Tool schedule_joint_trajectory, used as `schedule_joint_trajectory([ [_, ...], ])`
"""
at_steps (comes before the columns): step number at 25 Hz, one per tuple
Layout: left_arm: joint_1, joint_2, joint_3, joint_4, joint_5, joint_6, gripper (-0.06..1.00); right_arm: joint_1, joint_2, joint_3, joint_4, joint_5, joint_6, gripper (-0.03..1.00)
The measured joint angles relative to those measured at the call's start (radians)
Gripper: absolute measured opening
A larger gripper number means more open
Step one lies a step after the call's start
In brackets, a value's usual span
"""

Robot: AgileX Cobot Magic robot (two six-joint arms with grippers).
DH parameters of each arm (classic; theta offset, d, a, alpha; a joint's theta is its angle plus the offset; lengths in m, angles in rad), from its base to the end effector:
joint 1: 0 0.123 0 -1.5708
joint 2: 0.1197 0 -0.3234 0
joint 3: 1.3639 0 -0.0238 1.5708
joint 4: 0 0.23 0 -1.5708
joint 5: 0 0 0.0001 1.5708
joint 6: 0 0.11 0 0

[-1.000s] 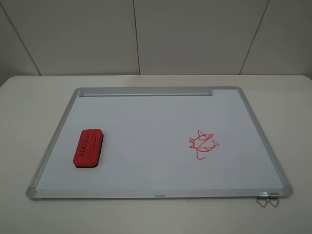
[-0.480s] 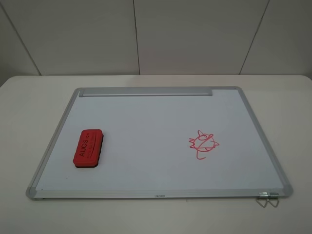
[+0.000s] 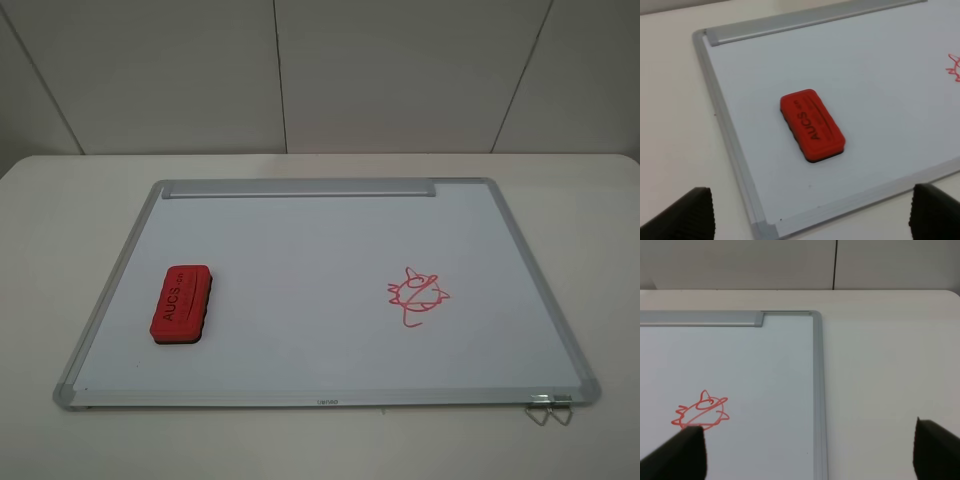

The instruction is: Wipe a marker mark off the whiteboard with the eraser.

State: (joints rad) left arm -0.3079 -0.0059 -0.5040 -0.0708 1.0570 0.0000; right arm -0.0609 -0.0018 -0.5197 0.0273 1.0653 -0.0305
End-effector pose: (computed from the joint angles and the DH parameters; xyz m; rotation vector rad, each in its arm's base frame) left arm -0.0460 0.0075 0.2600 0.3163 2.0153 -0.2781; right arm -0.0472 0.0055 0.2635 0.0291 2.0270 -0.0252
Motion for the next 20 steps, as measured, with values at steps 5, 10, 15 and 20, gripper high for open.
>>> schedule_joint_trajectory([
  [5,0.183,0.0,0.0,0.0,0.0,0.0,0.77,0.0,0.0,0.0,0.0,0.0,0.0,0.71],
  [10,0.295,0.0,0.0,0.0,0.0,0.0,0.77,0.0,0.0,0.0,0.0,0.0,0.0,0.71],
  [15,0.303,0.0,0.0,0.004,0.0,-0.009,0.77,0.0,0.0,0.0,0.0,0.0,0.0,0.71],
  [20,0.303,0.0,0.0,0.045,0.0,-0.076,0.77,0.0,0.0,0.0,0.0,0.0,0.0,0.71],
])
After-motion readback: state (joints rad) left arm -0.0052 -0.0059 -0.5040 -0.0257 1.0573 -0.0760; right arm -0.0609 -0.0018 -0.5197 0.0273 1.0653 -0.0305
